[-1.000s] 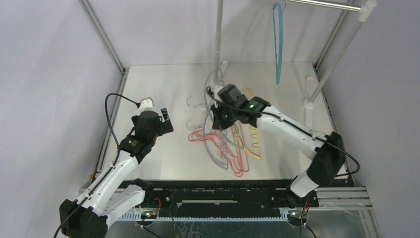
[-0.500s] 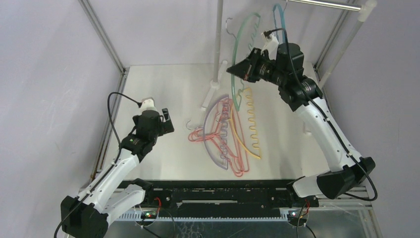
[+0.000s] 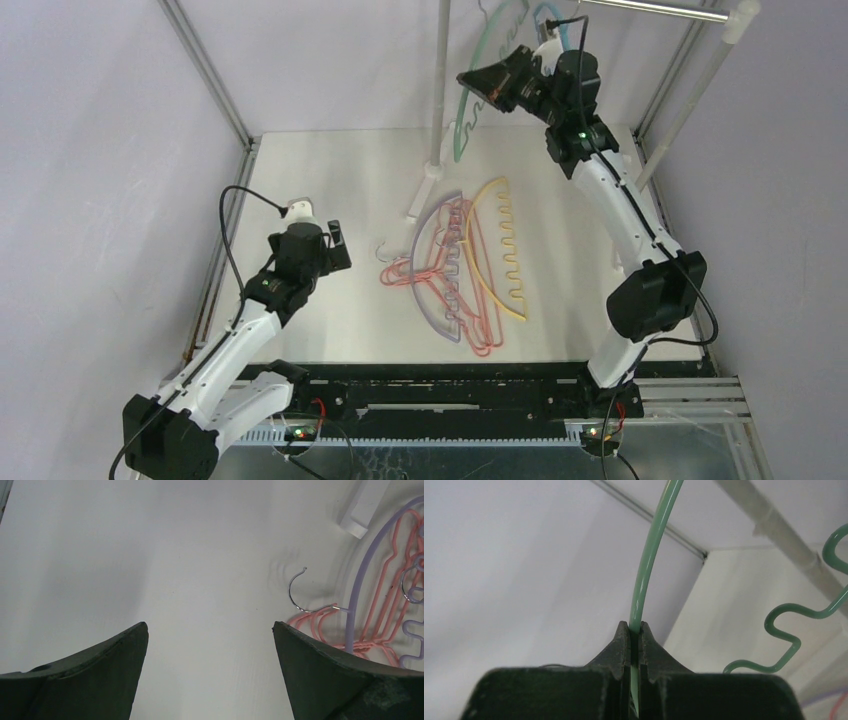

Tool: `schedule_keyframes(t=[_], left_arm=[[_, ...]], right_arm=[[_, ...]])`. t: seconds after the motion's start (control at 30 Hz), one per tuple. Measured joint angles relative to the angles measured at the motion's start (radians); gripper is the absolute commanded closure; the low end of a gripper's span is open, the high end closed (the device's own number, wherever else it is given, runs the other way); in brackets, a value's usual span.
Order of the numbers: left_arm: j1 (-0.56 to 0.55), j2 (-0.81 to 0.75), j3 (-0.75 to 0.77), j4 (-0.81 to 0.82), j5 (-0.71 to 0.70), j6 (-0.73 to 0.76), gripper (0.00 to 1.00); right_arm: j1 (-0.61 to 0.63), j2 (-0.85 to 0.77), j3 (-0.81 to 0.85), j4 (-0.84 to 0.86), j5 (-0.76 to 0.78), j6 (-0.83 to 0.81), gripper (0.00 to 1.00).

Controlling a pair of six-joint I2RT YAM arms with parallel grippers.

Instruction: Organize the hangers

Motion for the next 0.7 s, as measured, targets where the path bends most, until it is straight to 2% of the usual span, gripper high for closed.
schedule_keyframes(t=[0.37,0.7], left_arm=[[0.000,0.014,0.000,0.001,-0.001,0.000,0.01],[0.000,0.058,0.000,0.008,0.000,0.000,0.00]], right_arm=[[-0.034,0.016,0.052,0.089,-0.019,0.038,1.00],[-0.094,0.045,0.052,0.124,-0.018,0.164,1.00]])
